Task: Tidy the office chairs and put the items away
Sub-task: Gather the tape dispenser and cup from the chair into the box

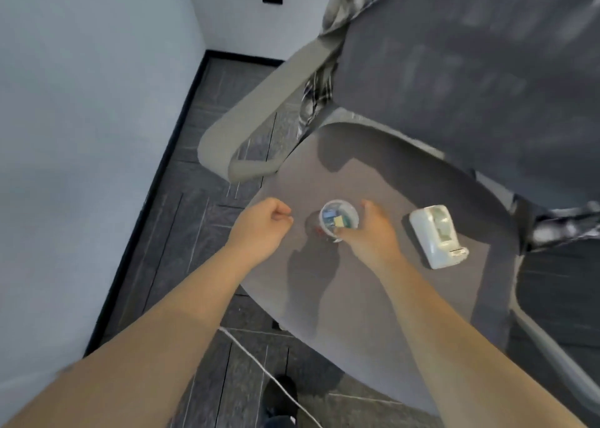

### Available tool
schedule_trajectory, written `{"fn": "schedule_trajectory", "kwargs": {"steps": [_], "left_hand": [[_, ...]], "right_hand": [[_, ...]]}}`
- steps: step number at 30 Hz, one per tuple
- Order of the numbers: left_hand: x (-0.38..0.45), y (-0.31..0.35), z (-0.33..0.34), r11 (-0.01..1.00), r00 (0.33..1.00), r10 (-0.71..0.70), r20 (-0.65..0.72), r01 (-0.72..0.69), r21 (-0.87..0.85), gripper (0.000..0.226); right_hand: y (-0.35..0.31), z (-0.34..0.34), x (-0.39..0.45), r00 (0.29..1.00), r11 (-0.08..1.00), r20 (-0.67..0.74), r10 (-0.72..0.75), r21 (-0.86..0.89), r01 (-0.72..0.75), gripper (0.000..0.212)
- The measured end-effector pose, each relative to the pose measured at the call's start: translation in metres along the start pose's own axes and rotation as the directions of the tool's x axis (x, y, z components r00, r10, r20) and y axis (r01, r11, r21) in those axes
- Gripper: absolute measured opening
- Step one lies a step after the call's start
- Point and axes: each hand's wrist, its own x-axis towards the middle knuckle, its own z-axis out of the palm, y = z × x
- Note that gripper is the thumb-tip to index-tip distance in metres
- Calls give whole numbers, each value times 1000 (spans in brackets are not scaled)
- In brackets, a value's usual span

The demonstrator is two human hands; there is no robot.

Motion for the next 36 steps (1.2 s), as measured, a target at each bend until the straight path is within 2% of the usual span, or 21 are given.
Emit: {"fn": "schedule_trajectory", "kwargs": {"steps": [5, 11, 16, 22, 29, 33, 36], "left_hand": [[38, -23, 25, 998, 1000, -16, 16, 17, -60, 28], [51, -34, 31, 999, 999, -17, 41, 18, -36, 27], [47, -2, 44, 1000, 998, 2, 56, -1, -17, 27], [37, 60, 90, 994, 983, 93, 160, -102, 49, 27], [50, 107, 163, 962, 945, 166, 282, -219, 166, 35], [72, 111, 201, 880, 911, 234, 340, -347, 325, 60], [90, 113, 221, 716, 864, 287, 413, -480, 506, 81]], "right_hand": [[26, 40, 39, 1000, 1000, -14, 25, -12, -25, 91], [31, 45, 48, 997, 998, -79, 22, 64, -17, 85], [39, -6, 26, 975, 991, -211, 71, 124, -45, 86], [80, -93, -10, 897, 976, -394, 201, 161, -148, 90], [134, -140, -11, 832, 930, -428, 354, 253, -265, 89], [150, -139, 16, 810, 904, -423, 407, 317, -288, 89], [159, -135, 35, 802, 891, -416, 429, 342, -299, 90]]}}
